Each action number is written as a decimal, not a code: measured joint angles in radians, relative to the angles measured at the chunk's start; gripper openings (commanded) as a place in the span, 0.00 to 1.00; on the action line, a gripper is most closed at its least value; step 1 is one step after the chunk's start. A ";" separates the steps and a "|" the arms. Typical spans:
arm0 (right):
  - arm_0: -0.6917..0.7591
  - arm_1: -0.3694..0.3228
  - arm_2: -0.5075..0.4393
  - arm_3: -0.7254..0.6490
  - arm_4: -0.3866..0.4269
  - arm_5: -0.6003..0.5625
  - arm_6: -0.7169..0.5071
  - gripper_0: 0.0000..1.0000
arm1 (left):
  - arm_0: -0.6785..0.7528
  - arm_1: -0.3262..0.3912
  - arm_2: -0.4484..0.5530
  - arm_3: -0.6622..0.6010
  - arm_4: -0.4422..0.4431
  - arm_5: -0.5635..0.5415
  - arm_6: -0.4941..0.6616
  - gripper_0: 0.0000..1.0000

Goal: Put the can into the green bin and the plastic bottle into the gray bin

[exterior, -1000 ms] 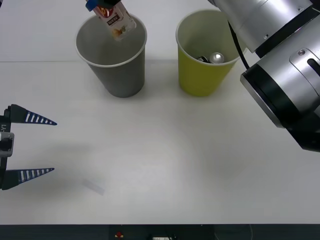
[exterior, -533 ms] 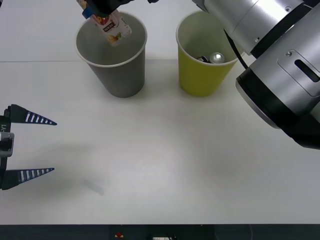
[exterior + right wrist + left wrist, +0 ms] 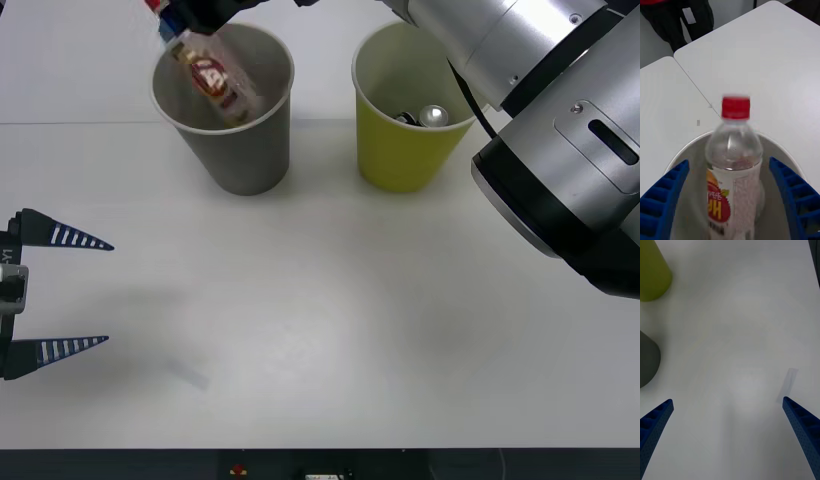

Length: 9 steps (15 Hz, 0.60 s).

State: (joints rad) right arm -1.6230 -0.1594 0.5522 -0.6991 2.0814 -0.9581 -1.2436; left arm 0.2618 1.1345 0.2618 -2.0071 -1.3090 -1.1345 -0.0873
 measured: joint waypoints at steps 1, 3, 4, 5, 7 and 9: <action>0.000 0.000 0.000 0.000 -0.001 0.001 0.001 1.00 | 0.000 0.000 0.000 0.000 0.000 0.000 0.000 1.00; 0.000 0.000 0.000 0.000 -0.002 0.001 0.003 1.00 | 0.000 0.000 0.000 0.000 0.000 0.000 0.000 1.00; 0.000 0.000 0.000 0.000 -0.001 0.002 0.003 1.00 | 0.000 0.000 0.000 0.000 0.000 0.000 0.000 1.00; 0.001 0.000 0.000 0.000 0.000 0.002 0.004 1.00 | 0.000 0.000 0.000 0.000 0.000 0.000 0.000 1.00; 0.000 0.000 0.000 0.000 0.001 0.002 0.005 1.00 | 0.000 0.000 0.000 0.000 0.000 0.000 0.000 1.00; 0.000 0.000 0.000 0.000 0.000 0.003 0.007 1.00 | 0.000 0.000 0.000 0.000 0.000 0.000 0.000 1.00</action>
State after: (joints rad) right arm -1.6227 -0.1599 0.5522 -0.6992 2.0817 -0.9556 -1.2362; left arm 0.2618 1.1345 0.2618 -2.0071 -1.3090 -1.1345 -0.0873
